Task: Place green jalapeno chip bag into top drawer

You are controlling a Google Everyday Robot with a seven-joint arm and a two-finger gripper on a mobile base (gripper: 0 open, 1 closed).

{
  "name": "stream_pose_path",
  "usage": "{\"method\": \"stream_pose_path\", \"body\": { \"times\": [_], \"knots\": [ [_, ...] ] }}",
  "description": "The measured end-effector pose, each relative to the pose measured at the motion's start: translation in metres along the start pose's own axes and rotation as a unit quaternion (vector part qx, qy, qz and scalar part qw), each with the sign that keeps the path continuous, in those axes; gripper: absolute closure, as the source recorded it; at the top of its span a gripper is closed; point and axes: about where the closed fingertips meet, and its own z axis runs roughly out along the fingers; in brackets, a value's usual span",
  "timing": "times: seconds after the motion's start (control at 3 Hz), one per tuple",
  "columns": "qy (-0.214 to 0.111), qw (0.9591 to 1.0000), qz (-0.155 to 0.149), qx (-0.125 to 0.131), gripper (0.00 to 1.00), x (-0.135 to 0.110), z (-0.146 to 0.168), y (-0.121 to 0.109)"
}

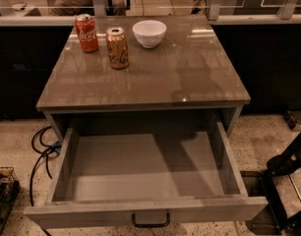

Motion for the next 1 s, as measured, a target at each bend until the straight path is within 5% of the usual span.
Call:
{"method": "stream_pose_path", "body": {
  "times": [0.33, 0.67, 1.0],
  "knots": [
    [0.02, 0.9992, 0.024, -0.023, 1.0, 0.053, -0.03, 0.011],
    [0.022, 0.9973, 0.026, -0.066, 1.0, 0.076, -0.048, 0.013],
    [0.022, 0.9973, 0.026, -0.066, 1.0, 0.076, -0.048, 0.013]
  ]
}}
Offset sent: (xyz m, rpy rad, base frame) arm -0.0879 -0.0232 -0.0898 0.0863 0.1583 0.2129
